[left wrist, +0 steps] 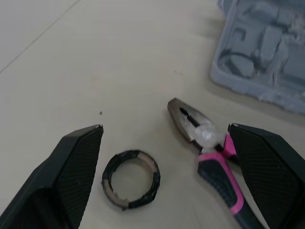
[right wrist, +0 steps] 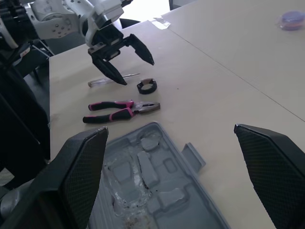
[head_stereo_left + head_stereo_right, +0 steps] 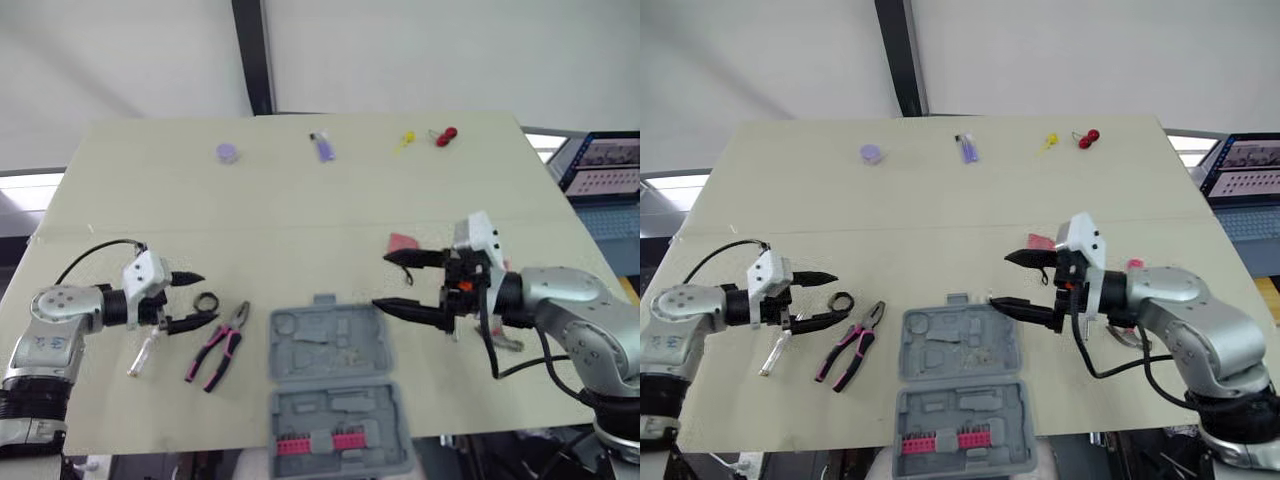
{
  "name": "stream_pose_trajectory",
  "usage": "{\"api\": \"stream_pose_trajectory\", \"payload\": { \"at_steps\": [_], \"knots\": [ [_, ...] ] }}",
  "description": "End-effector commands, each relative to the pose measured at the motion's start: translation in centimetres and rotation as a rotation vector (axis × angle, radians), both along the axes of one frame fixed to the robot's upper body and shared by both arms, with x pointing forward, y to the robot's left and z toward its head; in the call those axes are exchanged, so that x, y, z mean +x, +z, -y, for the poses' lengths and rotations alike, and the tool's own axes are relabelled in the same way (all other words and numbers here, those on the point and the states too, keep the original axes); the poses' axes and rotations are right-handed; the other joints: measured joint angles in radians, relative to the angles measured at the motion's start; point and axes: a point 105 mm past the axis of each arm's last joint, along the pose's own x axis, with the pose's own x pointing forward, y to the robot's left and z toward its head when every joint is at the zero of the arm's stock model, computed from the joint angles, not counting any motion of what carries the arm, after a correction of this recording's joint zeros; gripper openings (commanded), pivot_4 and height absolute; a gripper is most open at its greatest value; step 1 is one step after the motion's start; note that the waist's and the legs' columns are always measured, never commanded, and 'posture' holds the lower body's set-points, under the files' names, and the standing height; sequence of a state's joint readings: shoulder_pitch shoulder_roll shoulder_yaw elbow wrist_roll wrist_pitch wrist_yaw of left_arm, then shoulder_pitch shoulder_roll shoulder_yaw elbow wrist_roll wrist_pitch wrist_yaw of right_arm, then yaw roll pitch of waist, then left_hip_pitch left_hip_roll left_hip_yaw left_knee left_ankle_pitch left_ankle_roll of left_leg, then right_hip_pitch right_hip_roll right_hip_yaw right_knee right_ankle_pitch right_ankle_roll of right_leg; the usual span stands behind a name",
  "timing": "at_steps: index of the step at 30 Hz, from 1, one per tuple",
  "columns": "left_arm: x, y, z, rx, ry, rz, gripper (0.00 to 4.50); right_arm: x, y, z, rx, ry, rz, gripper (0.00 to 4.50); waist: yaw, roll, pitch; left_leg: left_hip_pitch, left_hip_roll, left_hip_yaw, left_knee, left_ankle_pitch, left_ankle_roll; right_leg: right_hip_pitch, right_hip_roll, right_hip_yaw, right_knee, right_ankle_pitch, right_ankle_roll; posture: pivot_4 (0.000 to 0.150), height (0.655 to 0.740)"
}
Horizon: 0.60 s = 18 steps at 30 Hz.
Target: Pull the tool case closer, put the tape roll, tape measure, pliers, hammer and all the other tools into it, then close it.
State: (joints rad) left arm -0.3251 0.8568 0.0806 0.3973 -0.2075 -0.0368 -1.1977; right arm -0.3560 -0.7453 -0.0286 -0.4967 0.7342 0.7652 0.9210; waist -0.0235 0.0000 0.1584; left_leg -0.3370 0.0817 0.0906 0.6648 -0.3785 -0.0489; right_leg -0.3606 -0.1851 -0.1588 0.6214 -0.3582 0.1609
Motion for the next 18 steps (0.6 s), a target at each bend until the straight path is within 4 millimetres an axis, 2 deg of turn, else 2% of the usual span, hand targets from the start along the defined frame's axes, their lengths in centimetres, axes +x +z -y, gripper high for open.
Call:
{"api": "stream_pose_trajectory", "payload": {
  "at_steps": [1, 4, 6, 9, 14, 16, 18],
  "knots": [
    [0.0, 0.2, -0.5, 0.033, -0.035, 0.004, 4.5, -1.1, 0.2, -2.1, -0.019, 0.068, 0.054, 4.48, -0.002, 0.0, 0.0, 0.0, 0.0, 0.0, 0.0, 0.0, 0.0, 0.0, 0.0, 0.0, 0.0, 0.0, 0.0, 0.15, 0.74],
    [0.1, 0.5, -0.6, 0.021, -0.046, 0.005, 4.5, -1.2, -0.9, -3.0, -0.05, 0.086, 0.06, 4.48, -0.004, 0.0, 0.0, 0.0, 0.0, 0.0, 0.0, 0.0, 0.0, 0.0, 0.0, 0.0, 0.001, 0.0, 0.0, 0.15, 0.74],
    [0.0, 0.6, -0.8, 0.027, -0.053, 0.002, 4.01, -1.0, -1.4, -3.3, -0.057, 0.083, 0.058, 4.5, -0.004, 0.0, 0.0, 0.0, 0.0, 0.0, 0.0, 0.0, 0.0, -0.001, 0.0, 0.0, 0.001, 0.0, 0.0, 0.15, 0.74],
    [0.1, 0.5, -1.3, 0.042, -0.036, 0.002, 2.77, -0.8, -1.9, -3.7, -0.061, 0.082, 0.06, 4.5, -0.004, 0.0, 0.0, 0.0, 0.0, 0.0, 0.0, 0.0, 0.0, 0.0, 0.0, 0.0, 0.001, 0.0, 0.0, 0.15, 0.74],
    [0.0, 0.0, -1.8, 0.062, -0.034, -0.015, 2.77, -0.4, -2.4, -4.0, -0.067, 0.072, 0.06, 4.5, -0.005, -0.001, 0.0, 0.0, 0.0, 0.0, 0.0, 0.0, 0.0, -0.001, 0.0, 0.0, 0.001, 0.0, 0.0, 0.15, 0.74],
    [-0.1, -0.1, -1.9, 0.069, -0.036, -0.013, 2.25, -0.3, -2.6, -4.1, -0.068, 0.067, 0.061, 4.5, -0.005, -0.001, 0.0, 0.0, 0.0, 0.0, 0.0, 0.0, 0.0, -0.001, 0.0, 0.0, 0.001, 0.0, 0.0, 0.15, 0.74],
    [-0.1, -0.2, -2.1, 0.074, -0.039, -0.019, 1.39, -0.1, -2.7, -4.2, -0.065, 0.06, 0.063, 4.5, -0.005, -0.001, 0.0, 0.0, 0.0, 0.0, 0.0, 0.0, 0.0, -0.001, 0.0, -0.001, 0.001, 0.0, 0.0, 0.15, 0.74]
  ]
}}
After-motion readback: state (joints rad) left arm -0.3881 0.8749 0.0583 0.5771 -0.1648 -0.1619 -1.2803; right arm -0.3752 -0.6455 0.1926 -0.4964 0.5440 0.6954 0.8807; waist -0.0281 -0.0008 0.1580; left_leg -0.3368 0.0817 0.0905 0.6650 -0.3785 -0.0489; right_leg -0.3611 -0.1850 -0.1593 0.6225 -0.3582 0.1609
